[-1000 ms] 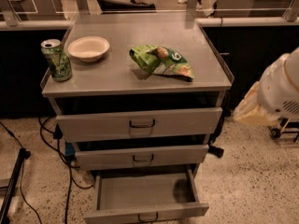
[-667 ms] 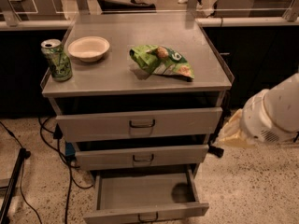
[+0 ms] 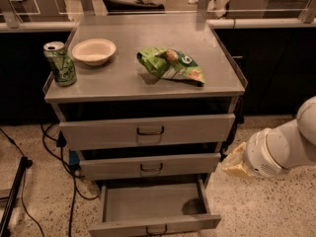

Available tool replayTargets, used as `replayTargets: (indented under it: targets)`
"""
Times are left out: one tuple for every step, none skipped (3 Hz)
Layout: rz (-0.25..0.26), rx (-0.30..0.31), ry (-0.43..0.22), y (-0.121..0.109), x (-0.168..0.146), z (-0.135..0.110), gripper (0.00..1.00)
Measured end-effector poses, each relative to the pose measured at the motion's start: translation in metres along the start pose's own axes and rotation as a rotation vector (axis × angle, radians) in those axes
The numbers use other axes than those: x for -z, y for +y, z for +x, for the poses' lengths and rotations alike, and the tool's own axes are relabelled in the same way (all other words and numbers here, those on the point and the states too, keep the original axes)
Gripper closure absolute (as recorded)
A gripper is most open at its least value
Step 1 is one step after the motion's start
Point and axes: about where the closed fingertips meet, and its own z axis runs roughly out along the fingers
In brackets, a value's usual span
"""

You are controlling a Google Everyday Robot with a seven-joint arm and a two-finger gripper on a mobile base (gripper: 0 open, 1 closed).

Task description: Close bottom drawer

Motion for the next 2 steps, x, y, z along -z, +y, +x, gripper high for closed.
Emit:
replayTargets:
  targets:
    - [0.010, 0.001, 0.024, -0.003, -0.035, 0.021, 1.00]
    - [-0.016, 0.002, 0.065, 0.006, -0.110, 0.073, 1.00]
